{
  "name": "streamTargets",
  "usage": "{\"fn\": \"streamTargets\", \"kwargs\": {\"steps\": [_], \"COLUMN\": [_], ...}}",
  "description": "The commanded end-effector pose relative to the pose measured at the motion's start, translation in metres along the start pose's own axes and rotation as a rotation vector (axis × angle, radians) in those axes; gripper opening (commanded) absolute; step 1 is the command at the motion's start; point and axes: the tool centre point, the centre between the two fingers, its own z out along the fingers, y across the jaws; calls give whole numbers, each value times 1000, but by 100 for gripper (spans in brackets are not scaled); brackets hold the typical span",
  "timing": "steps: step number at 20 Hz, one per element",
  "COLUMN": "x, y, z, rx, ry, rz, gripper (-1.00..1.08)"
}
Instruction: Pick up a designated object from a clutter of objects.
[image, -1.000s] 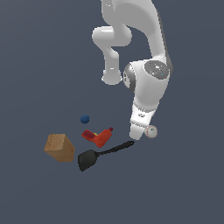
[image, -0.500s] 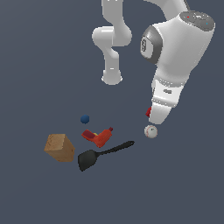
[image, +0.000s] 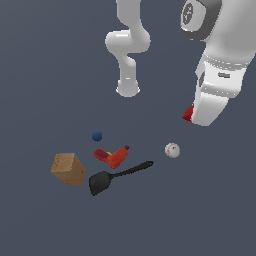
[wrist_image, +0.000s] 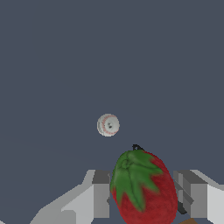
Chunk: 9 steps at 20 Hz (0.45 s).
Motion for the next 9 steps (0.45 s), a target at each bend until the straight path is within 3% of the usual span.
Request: {"fn": "streamTargets", "kwargs": {"steps": [1, 9], "x": [5, 10], "y": [-1, -1], "z": [-11, -22], "rx": [1, 2], "ry": [-1, -1], "rz": [1, 1], "gripper": [-100, -100]}}
